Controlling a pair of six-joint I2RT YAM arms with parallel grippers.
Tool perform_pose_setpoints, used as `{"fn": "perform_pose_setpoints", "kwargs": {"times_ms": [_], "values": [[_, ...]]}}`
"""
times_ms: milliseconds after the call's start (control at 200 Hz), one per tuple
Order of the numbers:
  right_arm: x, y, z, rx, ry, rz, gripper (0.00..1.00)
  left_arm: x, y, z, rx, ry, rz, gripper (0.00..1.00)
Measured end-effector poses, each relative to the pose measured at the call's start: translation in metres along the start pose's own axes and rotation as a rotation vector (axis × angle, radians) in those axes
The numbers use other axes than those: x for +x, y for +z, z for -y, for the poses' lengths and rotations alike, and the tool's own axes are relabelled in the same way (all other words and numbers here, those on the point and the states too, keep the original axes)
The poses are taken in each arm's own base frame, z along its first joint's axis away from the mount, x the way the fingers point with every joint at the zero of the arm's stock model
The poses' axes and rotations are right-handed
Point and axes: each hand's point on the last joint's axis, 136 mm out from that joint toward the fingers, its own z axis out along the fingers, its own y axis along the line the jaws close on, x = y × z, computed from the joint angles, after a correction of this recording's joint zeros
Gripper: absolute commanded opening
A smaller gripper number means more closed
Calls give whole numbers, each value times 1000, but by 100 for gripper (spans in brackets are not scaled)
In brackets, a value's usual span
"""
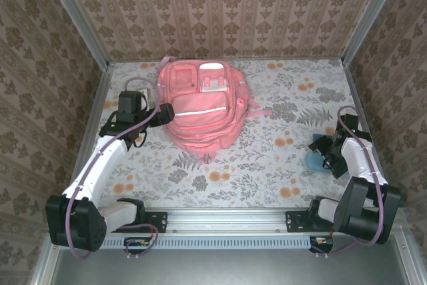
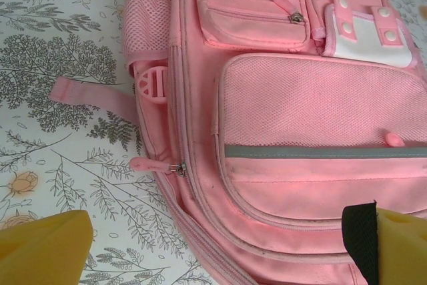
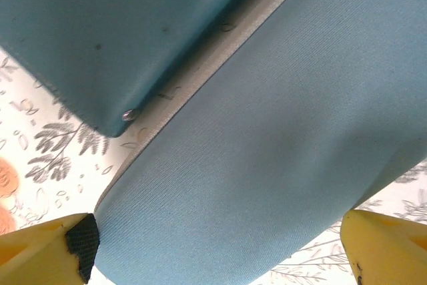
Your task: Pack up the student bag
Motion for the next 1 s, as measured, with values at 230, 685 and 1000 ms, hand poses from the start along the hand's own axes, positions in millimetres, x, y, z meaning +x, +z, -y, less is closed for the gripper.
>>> {"fn": "perform_pose_setpoints", "kwargs": {"times_ms": [230, 685, 1000], "values": [[36, 12, -48, -64, -168, -65, 94, 4, 6, 7, 20, -3, -17, 100], [92, 13, -150, -111, -490, -92, 99, 12, 12, 21, 49, 11, -50, 100], [75, 16, -156, 3, -551, 17, 100, 17, 15, 26, 57, 18, -65, 100]]}}
